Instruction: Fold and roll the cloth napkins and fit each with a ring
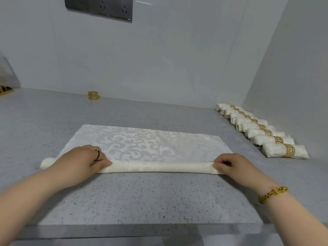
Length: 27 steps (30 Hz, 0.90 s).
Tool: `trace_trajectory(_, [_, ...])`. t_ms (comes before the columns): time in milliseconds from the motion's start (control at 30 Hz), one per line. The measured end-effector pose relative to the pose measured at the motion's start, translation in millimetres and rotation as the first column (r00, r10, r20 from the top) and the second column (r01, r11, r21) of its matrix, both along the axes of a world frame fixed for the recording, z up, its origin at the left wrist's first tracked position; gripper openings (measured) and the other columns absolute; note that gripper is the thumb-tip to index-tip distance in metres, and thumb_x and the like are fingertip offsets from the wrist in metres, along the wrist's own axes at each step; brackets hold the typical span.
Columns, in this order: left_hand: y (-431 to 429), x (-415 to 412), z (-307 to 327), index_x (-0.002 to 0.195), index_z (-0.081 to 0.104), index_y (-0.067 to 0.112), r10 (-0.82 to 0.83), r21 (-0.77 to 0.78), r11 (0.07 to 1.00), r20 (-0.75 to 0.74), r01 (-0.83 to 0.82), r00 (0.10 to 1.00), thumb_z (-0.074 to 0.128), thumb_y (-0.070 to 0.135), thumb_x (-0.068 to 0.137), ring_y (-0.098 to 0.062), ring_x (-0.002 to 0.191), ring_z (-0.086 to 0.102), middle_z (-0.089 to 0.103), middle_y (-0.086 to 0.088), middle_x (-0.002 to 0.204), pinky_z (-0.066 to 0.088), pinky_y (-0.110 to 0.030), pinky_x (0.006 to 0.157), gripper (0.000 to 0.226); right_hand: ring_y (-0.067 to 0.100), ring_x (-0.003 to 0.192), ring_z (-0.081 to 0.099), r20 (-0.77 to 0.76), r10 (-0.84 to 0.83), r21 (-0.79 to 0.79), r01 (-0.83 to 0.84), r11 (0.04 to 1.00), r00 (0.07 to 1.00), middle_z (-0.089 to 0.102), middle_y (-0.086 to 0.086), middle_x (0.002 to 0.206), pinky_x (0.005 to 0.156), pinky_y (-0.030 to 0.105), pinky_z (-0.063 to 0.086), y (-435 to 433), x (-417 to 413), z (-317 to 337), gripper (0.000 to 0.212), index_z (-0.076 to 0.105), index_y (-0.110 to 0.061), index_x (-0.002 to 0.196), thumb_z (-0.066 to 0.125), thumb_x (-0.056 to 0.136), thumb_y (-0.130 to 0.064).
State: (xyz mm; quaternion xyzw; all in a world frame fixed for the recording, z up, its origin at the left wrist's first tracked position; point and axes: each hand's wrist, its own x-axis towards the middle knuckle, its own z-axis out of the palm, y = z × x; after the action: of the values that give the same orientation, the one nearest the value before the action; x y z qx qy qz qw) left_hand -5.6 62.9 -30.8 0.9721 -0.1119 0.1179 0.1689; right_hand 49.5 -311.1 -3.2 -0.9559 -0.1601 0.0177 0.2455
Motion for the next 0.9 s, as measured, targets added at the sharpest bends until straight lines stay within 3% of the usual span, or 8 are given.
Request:
trace_trajectory(67, [-1.1,5.6,-2.1,0.074,0.057,0.016,0.022,0.003,1.0,-0.026,-0.022,0.999,0.047,0.037,0.091,-0.009,0.079,0.052,0.058,0.006,0.079,0.036,-0.018,0.069,0.029,0.002,0.072,0.049,-0.008,-0.02,-0.003,0.02,1.0,1.0,0.056,-0.015,0.076,0.063,0.01,0.036,5.7,4.5,-1.7,0.019,0.055,-0.024,0.071,0.054,0.089,-0.018])
trace_trajectory(233, [-7.6,5.8,-0.5,0.072,0.035,0.04,0.102,-0.036,0.994,0.037,-0.101,0.994,0.055,0.043,0.085,-0.003,0.08,0.052,0.05,0.02,0.079,0.033,-0.009,0.061,0.024,0.013,0.095,0.049,0.085,-0.111,-0.222,0.128,0.967,0.99,0.053,-0.009,0.094,0.092,0.027,0.029,21.5,10.1,-2.9,0.006,0.05,-0.026,0.084,0.053,0.088,-0.024])
trace_trajectory(400, [-8.7,6.1,-0.1,0.071,0.039,0.046,-0.044,-0.016,0.999,0.088,0.046,0.995,0.058,0.028,0.087,0.003,0.085,0.052,0.05,0.029,0.087,0.036,-0.007,0.07,0.03,0.017,0.1,0.044,0.246,-0.02,-0.346,0.107,0.932,0.969,0.047,-0.002,0.097,0.077,0.024,0.03,33.3,5.9,-5.4,0.013,0.051,-0.023,0.088,0.045,0.088,-0.011])
trace_trajectory(500, [-5.8,0.4,-2.5,0.077,0.039,0.051,-0.086,-0.007,0.996,0.047,0.086,0.995,0.047,0.057,0.08,0.009,0.093,0.05,0.05,0.035,0.092,0.035,-0.005,0.077,0.01,0.014,0.093,0.046,0.264,0.039,-0.27,0.035,0.962,0.964,0.051,-0.002,0.094,0.078,0.023,0.036,25.4,0.4,-12.9,0.016,0.056,-0.019,0.087,0.044,0.088,-0.008])
trace_trajectory(600, [1.7,-8.7,-3.9,0.086,0.046,0.053,-0.096,-0.003,0.995,0.041,0.096,0.995,0.021,0.092,0.044,0.023,0.1,0.039,0.045,0.053,0.095,0.033,-0.001,0.079,0.063,0.011,0.09,0.049,0.272,0.106,-0.189,-0.055,0.98,0.956,0.056,-0.004,0.093,0.074,0.015,0.035,11.0,-8.2,-14.5,0.013,0.063,-0.014,0.095,0.053,0.087,-0.015])
trace_trajectory(700, [4.8,-14.7,-1.9,0.079,0.039,0.058,-0.09,0.013,0.996,0.025,0.09,0.996,-0.005,0.098,0.034,0.023,0.113,0.023,0.006,0.06,0.114,0.034,-0.002,0.075,0.075,0.007,0.085,0.048,0.253,0.176,-0.174,-0.134,0.976,0.951,0.056,-0.008,0.088,0.071,0.009,0.034,1.9,-14.3,-15.9,0.009,0.061,-0.02,0.089,0.063,0.082,-0.023])
trace_trajectory(800, [5.2,-15.7,1.7,0.076,0.053,0.05,-0.098,0.061,0.994,0.05,0.095,0.994,0.002,0.094,0.044,0.016,0.109,0.029,0.054,0.037,0.095,0.035,-0.007,0.068,0.075,0.004,0.083,0.049,0.243,0.155,-0.144,-0.122,0.982,0.958,0.054,-0.013,0.085,0.07,0.008,0.035,-0.2,-14.2,-16.6,0.004,0.059,-0.023,0.087,0.061,0.085,-0.025])
trace_trajectory(900, [0.5,-10.1,2.1,0.066,0.057,0.033,-0.076,0.033,0.997,0.037,0.075,0.996,0.033,0.068,0.075,0.006,0.101,0.038,0.054,0.021,0.079,0.035,-0.01,0.068,0.044,0.0,0.076,0.049,0.215,0.084,-0.075,-0.069,0.995,0.973,0.053,-0.018,0.08,0.069,0.007,0.036,3.0,-10.1,-12.5,0.007,0.056,-0.024,0.082,0.054,0.089,-0.022])
